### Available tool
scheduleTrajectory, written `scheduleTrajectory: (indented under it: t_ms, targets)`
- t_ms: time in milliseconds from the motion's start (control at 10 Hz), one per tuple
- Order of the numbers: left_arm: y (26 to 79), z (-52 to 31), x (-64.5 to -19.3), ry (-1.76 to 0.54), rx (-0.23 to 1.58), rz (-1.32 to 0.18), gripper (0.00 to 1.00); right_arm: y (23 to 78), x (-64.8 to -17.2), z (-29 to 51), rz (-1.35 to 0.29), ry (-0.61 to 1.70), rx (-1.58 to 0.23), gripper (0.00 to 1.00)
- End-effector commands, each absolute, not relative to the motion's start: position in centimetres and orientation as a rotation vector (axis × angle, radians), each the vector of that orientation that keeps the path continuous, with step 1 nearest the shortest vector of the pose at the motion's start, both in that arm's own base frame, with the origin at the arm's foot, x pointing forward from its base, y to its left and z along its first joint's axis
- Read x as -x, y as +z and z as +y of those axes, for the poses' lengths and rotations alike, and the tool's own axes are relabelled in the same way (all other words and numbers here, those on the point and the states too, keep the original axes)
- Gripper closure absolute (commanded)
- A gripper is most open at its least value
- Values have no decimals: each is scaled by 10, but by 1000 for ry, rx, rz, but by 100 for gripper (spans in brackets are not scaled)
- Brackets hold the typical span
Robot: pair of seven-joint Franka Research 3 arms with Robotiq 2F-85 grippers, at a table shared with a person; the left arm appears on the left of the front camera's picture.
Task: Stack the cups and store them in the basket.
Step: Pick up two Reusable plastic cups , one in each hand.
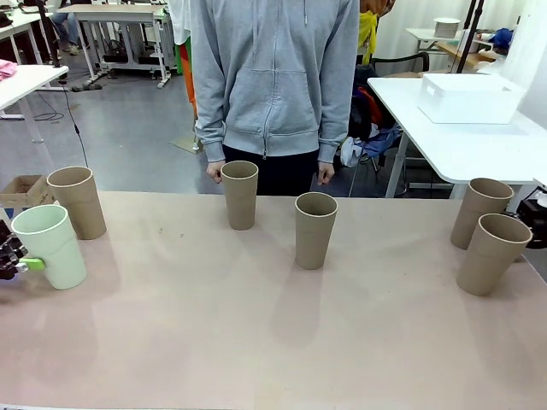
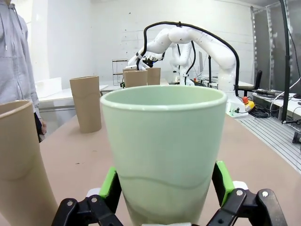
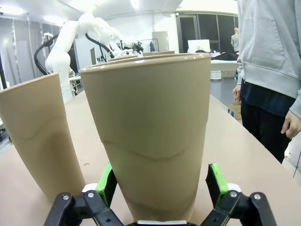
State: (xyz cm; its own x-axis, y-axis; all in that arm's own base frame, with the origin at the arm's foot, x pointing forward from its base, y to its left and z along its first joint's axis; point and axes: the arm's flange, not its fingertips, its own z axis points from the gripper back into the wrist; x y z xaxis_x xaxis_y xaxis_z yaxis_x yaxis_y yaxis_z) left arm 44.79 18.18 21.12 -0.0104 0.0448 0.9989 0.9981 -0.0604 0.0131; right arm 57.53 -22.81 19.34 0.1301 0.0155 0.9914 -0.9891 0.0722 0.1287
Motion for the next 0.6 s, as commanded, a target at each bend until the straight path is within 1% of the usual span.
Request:
scheduleTrajectory:
  t_ms: [0,500]
  targets:
    - [212,168,-444,-1242,1247,-1241,0,199,-566,-218,-1150,1067,-1157,0]
    - [209,148,-438,-1230,1244,-1245,0,210,-560,-215,-1142,1054,-1158,0]
